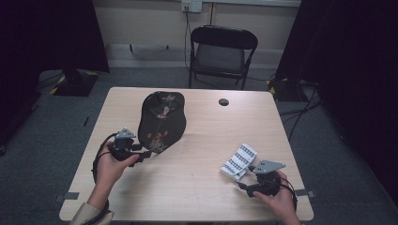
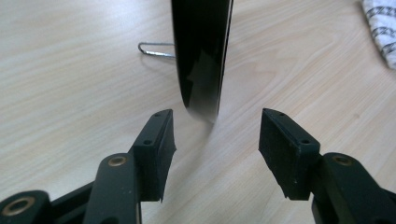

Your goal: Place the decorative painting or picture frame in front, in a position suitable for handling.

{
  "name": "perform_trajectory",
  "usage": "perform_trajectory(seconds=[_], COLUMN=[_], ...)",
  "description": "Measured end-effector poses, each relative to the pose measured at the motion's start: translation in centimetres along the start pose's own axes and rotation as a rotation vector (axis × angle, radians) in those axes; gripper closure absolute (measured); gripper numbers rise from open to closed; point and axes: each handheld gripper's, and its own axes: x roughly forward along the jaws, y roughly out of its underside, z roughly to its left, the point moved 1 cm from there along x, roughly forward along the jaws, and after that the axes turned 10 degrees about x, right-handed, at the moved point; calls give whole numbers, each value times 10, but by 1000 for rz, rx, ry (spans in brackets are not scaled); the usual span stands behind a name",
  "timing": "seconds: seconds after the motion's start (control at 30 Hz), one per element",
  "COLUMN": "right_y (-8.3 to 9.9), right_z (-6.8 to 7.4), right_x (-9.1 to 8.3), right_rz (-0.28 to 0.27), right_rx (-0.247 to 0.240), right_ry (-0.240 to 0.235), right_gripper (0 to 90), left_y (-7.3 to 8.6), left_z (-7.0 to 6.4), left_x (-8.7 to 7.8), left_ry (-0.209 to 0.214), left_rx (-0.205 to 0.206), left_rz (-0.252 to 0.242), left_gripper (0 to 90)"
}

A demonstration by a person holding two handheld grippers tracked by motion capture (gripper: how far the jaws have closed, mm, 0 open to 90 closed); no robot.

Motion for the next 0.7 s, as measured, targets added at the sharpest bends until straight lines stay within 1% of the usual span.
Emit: perform_trajectory(seconds=[0.1,0.17,0.2,0.23,0.27,0.33,0.5,0.63,0.67,0.7], right_y=[0,-1,-1,-1,-1,-1,-1,-1,-1,-1], right_z=[1,0,0,0,0,0,2,2,2,2], right_x=[0,0,-1,-1,-1,0,1,1,1,2], right_rz=[-1,-3,-3,-5,-2,1,2,6,6,6], right_rx=[-2,-4,-1,0,0,-1,-4,-6,-6,-7], right_ry=[-1,1,1,0,-1,-2,-7,-11,-11,-12], right_gripper=[219,219,219,219,219,219,219,219,219,220], left_y=[-6,-9,-12,-17,-17,-24,-35,-44,-44,-48], left_z=[3,4,4,5,5,6,7,8,8,8], left_x=[-6,-9,-11,-16,-16,-20,-24,-26,-26,-27], left_ry=[-1,-2,-8,-6,-6,-3,-2,-2,-2,-6], left_rx=[1,0,-3,-7,-7,-7,-4,-17,-17,-15], left_rz=[6,3,-6,-8,-8,-4,2,-2,-2,-2], left_gripper=[455,456,456,455,456,456,455,447,447,448])
